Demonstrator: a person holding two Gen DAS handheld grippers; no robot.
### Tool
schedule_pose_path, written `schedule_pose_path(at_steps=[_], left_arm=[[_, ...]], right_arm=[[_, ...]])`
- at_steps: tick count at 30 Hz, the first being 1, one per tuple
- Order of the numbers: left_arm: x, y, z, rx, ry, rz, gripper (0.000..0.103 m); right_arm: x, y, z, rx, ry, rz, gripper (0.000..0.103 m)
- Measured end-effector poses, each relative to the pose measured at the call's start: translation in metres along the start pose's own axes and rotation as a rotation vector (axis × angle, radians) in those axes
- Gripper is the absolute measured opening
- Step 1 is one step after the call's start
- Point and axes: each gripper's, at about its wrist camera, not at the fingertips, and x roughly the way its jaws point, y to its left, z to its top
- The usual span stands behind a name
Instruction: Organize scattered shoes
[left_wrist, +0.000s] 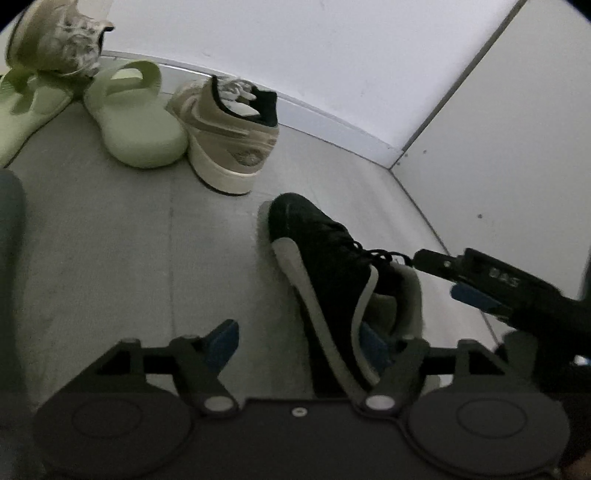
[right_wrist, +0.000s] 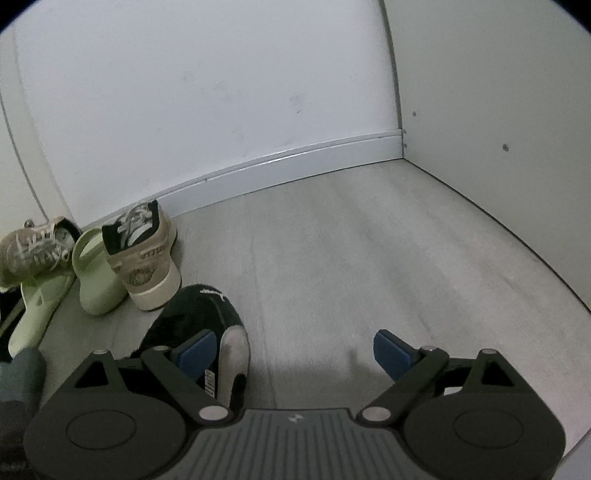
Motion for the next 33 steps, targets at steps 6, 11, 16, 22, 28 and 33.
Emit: schedule_pose_path(at_steps=[6, 11, 16, 22, 28, 33], left_arm=[[-0.063, 0.015, 0.023, 0.142, -0.08, 0.082, 0.075], [-0.094, 0.051, 0.056, 0.197, -0.209, 0.291, 0.08], [-0.106, 0.113, 0.087, 0.092, -0.298, 0.45, 0.08], [-0.103, 0.175, 0.115, 0.017, -0.338, 0.583, 0.074], [-0.079, 0.213, 0.151, 0.027, -0.299, 0.61, 0.053], [-0.059, 0.248, 0.175, -0.092, -0.22, 0.547, 0.051]], right_arm=[[-0.003, 0.023, 0.0, -0.092, -0.018, 0.018, 0.097], [-0.004, 0.051, -0.001, -0.141, -0.036, 0.066, 0.1], [-0.001, 0.076, 0.001, -0.155, -0.021, 0.132, 0.1], [0.007, 0.099, 0.002, -0.172, 0.004, 0.179, 0.1], [0.02, 0.128, 0.015, -0.187, 0.002, 0.217, 0.1], [0.036, 0.151, 0.025, -0.186, -0.002, 0.25, 0.1]])
